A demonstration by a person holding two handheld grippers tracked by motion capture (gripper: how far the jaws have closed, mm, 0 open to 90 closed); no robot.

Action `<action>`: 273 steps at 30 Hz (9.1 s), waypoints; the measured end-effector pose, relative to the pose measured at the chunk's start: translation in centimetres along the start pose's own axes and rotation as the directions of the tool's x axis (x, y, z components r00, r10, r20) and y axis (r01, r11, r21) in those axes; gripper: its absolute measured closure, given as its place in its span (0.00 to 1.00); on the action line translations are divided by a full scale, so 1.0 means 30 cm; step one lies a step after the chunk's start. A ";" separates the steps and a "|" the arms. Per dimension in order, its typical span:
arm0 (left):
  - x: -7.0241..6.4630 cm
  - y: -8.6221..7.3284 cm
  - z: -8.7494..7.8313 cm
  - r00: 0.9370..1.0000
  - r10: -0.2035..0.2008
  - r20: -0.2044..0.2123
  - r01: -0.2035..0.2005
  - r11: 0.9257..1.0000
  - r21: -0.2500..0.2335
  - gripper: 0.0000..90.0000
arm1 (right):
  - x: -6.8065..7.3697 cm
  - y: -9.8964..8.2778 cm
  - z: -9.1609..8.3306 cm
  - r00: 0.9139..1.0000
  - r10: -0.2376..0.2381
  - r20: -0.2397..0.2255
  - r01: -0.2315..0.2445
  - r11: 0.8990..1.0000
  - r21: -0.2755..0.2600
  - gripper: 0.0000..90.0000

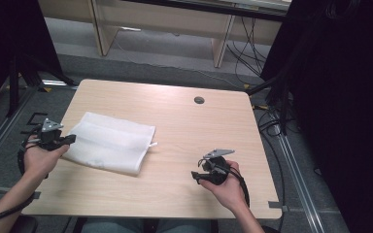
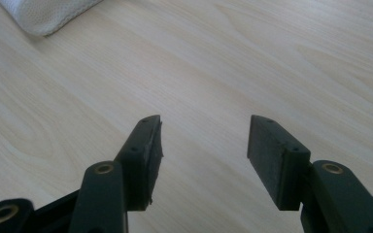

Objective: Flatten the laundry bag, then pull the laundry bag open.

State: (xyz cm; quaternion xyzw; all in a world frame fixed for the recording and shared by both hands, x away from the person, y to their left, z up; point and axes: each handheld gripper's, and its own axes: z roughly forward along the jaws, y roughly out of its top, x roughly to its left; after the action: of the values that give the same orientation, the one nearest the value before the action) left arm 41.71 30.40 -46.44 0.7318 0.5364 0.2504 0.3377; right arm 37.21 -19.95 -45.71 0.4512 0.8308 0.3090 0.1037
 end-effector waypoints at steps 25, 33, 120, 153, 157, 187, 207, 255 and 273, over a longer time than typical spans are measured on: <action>-0.040 0.012 0.201 0.986 0.162 0.040 -0.167 0.960 0.225 0.99 | -0.001 0.004 0.005 1.000 -0.002 -0.007 0.002 1.000 0.002 0.52; -0.077 0.012 0.201 0.966 0.252 0.057 -0.258 0.938 0.232 1.00 | 0.000 0.002 0.018 1.000 -0.017 -0.011 0.017 1.000 -0.011 0.52; -0.235 0.058 0.221 0.966 0.115 0.231 -0.144 0.983 0.111 0.65 | -0.079 0.275 0.232 0.995 0.077 0.059 -0.081 0.995 0.066 0.82; -0.331 0.101 0.244 0.953 0.133 0.272 -0.152 0.987 0.050 0.43 | -0.185 0.158 0.094 0.977 0.214 0.021 -0.213 0.976 -0.046 0.54; -0.322 0.100 0.240 0.956 0.107 0.272 -0.124 0.991 0.047 0.42 | -0.189 0.155 0.080 0.975 0.220 0.018 -0.219 0.974 -0.054 0.54; -0.293 0.129 0.292 0.957 0.052 0.286 -0.079 0.993 0.084 0.41 | -0.207 0.214 0.091 0.975 0.215 0.060 -0.211 0.975 -0.068 0.60; -0.337 0.193 0.426 0.965 0.006 0.261 -0.048 0.987 0.156 0.45 | -0.250 0.334 0.264 0.970 0.228 0.088 -0.234 0.970 0.063 0.58; -0.365 0.305 0.197 0.933 0.166 0.320 -0.152 0.986 -0.070 0.88 | -0.162 0.377 0.060 0.994 0.106 0.021 -0.105 0.994 -0.040 0.95; -0.419 0.240 0.088 0.891 0.300 0.340 -0.272 0.954 -0.127 0.89 | -0.090 0.252 -0.043 0.997 0.080 0.021 -0.079 0.995 -0.056 0.95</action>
State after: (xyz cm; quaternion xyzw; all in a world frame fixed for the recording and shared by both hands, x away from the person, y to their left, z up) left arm 44.31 16.41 -42.71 0.8225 0.3430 0.1812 0.4159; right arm 43.35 -19.65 -40.38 0.4844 0.8021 0.3305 0.1133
